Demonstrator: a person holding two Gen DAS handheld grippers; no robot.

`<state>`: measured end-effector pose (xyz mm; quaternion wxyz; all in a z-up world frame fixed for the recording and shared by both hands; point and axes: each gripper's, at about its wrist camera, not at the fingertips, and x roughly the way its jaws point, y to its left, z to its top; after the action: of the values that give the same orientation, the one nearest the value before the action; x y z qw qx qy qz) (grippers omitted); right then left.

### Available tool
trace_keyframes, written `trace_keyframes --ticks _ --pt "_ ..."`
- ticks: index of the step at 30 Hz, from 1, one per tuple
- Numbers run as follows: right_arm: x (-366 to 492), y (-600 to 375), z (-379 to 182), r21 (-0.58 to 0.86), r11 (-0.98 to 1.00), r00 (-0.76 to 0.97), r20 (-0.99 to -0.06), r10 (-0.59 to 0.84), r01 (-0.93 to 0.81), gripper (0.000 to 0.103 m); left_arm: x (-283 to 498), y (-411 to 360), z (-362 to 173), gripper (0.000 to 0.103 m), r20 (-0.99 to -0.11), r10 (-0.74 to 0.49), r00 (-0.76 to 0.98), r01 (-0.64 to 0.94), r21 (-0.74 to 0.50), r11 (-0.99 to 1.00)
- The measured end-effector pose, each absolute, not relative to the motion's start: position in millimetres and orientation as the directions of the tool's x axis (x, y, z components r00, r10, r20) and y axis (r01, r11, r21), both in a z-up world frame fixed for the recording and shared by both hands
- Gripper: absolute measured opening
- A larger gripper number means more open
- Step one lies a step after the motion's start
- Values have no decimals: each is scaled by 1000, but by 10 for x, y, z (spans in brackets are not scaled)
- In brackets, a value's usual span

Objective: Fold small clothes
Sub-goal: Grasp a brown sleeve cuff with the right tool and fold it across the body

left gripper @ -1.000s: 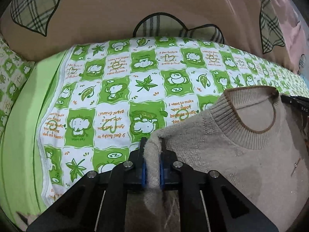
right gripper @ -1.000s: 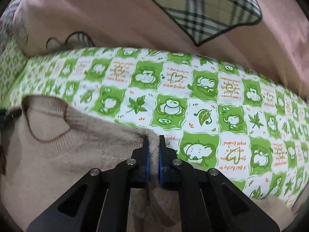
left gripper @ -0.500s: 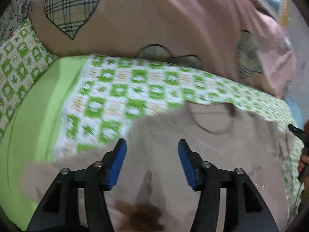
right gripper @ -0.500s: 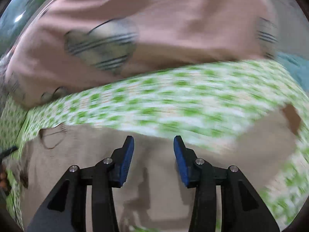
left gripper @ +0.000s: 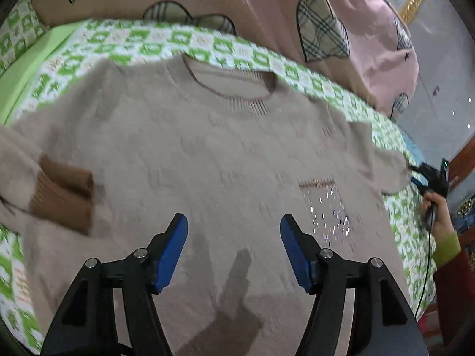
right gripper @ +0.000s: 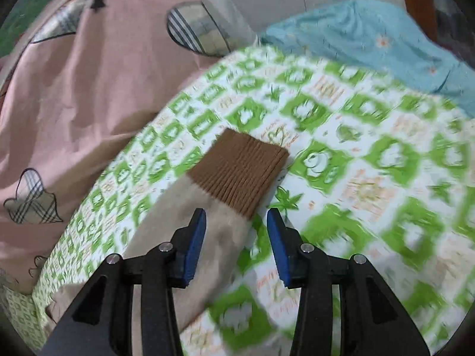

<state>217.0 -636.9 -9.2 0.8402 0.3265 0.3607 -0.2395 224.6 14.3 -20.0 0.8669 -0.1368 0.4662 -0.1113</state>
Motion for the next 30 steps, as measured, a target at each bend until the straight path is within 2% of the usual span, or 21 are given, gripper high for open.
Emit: trace_keyframes --ticks 1,3,4,9,16,22,30 --pt "2229 -6395 -177 395 661 625 -767 -145 638 43 2237 110 -226 65 -782 -318 536 67 -336 940" --pt "2289 -6338 -235 406 675 641 -757 -129 616 13 2203 87 -261 65 -786 -323 528 70 -338 938" --pt "2310 -6269 -219 397 692 641 -757 -124 603 6 2165 99 -268 65 -786 -325 526 65 -344 937" --pt "2220 -5581 182 423 800 761 -646 -62 425 6 2012 258 -281 67 -781 -324 534 40 -360 932" --pt "2199 -4069 531 494 867 801 -545 248 67 6 1709 389 -196 70 -765 -320 558 48 -355 934" --pt "2333 -2608 331 598 784 650 -531 544 -167 6 1498 557 -189 70 -754 -312 578 18 -370 929" --pt "2378 -1185 -117 689 659 430 -518 739 -301 6 1279 869 -117 72 -708 -354 611 13 -438 899"
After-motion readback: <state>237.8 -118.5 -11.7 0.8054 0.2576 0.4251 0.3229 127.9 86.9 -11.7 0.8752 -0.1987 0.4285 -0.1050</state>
